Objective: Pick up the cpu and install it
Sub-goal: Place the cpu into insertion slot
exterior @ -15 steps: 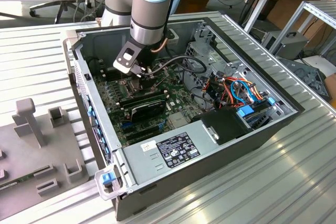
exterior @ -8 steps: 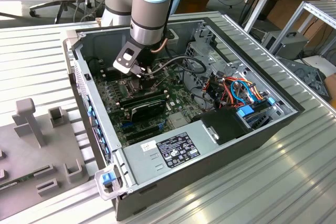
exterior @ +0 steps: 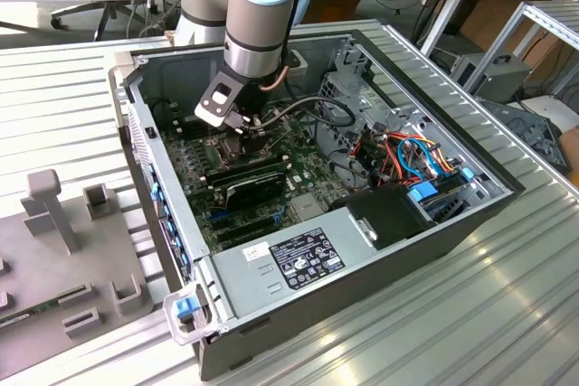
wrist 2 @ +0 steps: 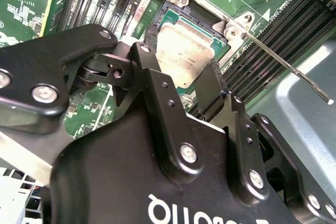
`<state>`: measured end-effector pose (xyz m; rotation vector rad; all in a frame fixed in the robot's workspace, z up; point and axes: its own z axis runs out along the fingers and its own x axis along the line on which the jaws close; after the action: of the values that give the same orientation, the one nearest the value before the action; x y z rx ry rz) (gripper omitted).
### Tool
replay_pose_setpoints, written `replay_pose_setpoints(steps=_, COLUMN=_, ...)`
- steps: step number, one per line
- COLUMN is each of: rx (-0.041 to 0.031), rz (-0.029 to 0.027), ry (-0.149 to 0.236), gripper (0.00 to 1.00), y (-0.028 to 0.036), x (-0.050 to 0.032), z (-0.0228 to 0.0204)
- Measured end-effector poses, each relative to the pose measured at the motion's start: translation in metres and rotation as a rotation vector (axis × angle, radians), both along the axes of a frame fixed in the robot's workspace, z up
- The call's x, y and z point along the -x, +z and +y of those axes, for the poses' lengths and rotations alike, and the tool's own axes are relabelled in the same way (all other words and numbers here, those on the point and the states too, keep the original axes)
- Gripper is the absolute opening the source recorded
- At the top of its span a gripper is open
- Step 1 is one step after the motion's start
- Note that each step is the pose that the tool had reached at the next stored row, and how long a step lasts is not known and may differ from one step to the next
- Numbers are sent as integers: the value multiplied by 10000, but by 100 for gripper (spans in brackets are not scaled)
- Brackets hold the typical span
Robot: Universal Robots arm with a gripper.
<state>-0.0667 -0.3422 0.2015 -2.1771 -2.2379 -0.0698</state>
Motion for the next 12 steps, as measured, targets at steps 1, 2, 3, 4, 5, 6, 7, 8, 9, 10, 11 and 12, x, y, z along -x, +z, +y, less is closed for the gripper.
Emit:
replay_pose_setpoints(steps=1, rx=-1, rz=0, ry=0, gripper=53, y=-4, x=0, z=0)
replay_pose_setpoints(steps=2, rx=3, rz=2, ry=0, gripper=53, y=-12, x=0, z=0)
replay_pose_setpoints(steps=3, rx=5, rz=2, ry=0, gripper=53, y=-14, x=0, z=-1)
replay_pose_setpoints(steps=4, rx=4, rz=2, ry=0, gripper=53, y=-15, x=1, z=-1)
replay_pose_setpoints(steps=5, rx=3, rz=1, ry=0, gripper=53, y=-16, x=0, z=0)
replay_pose_setpoints(steps=6, rx=2, rz=1, ry=0, gripper=53, y=-17, x=0, z=0)
replay_pose_setpoints(steps=7, rx=0, rz=0, ry=0, gripper=53, y=-17, x=0, z=0)
replay_pose_setpoints(steps=8, rx=0, rz=0, ry=0, gripper=53, y=-17, x=0, z=0)
replay_pose_setpoints(steps=9, rx=0, rz=0, ry=0, gripper=53, y=-17, x=0, z=0)
replay_pose_setpoints(steps=10, rx=0, rz=0, ry=0, gripper=53, y=-17, x=0, z=0)
replay_pose_setpoints(steps=11, rx=0, rz=0, ry=0, gripper=53, y=-17, x=0, z=0)
replay_pose_setpoints(steps=12, rx=-1, rz=-1, ry=0, gripper=53, y=-18, x=1, z=0)
